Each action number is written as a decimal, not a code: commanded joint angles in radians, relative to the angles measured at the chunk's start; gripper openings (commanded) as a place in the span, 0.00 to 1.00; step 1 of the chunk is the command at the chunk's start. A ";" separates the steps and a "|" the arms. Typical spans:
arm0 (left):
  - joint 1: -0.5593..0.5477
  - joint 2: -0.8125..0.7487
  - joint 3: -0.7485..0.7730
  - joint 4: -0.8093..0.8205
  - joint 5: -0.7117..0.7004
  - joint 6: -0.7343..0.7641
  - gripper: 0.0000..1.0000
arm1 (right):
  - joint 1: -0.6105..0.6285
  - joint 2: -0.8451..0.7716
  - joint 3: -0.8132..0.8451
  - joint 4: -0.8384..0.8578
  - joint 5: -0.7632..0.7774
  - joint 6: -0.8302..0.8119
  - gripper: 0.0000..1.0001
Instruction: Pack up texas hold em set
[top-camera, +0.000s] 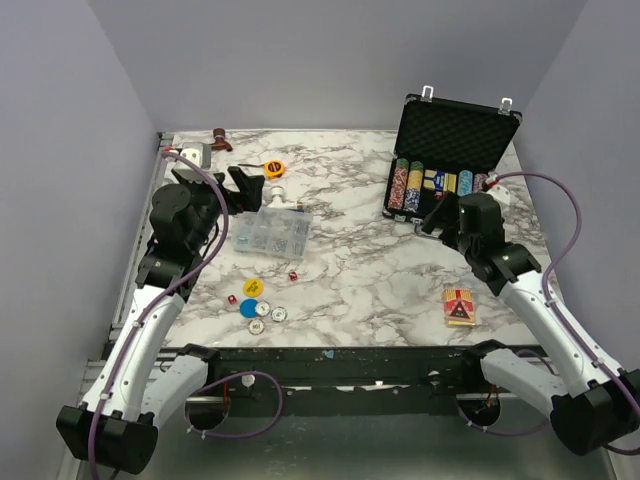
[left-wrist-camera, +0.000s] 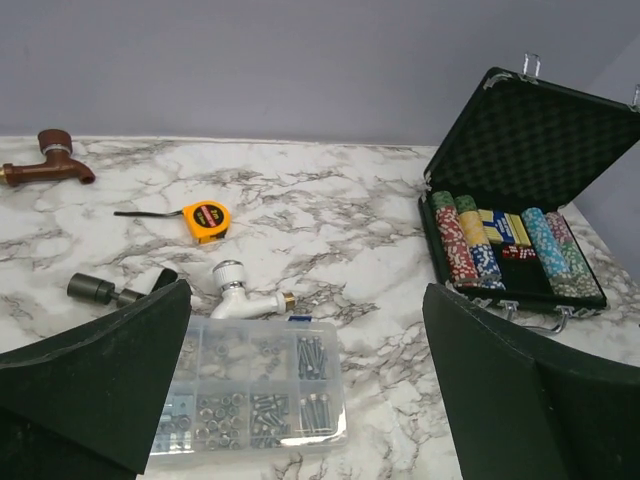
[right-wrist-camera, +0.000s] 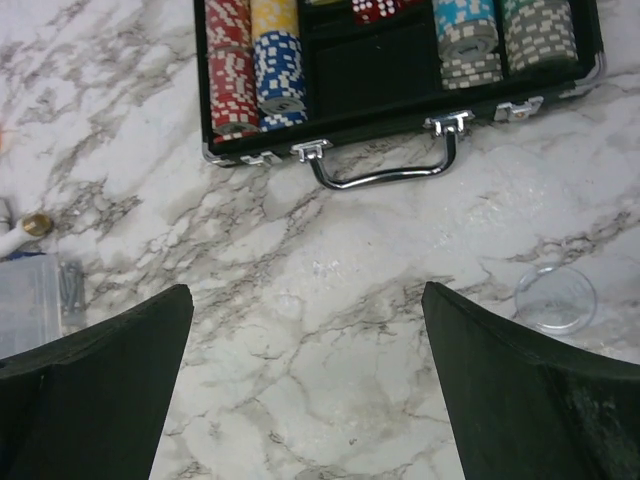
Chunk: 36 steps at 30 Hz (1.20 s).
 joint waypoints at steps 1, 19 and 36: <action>-0.028 -0.007 0.018 0.013 0.000 0.021 0.99 | -0.006 0.024 0.016 -0.114 0.070 0.065 1.00; -0.135 -0.052 0.005 0.004 -0.041 0.050 0.99 | -0.507 0.195 -0.113 -0.331 -0.050 0.386 1.00; -0.206 -0.074 0.012 -0.011 -0.071 0.080 0.99 | -0.520 0.258 -0.323 -0.222 -0.536 0.393 1.00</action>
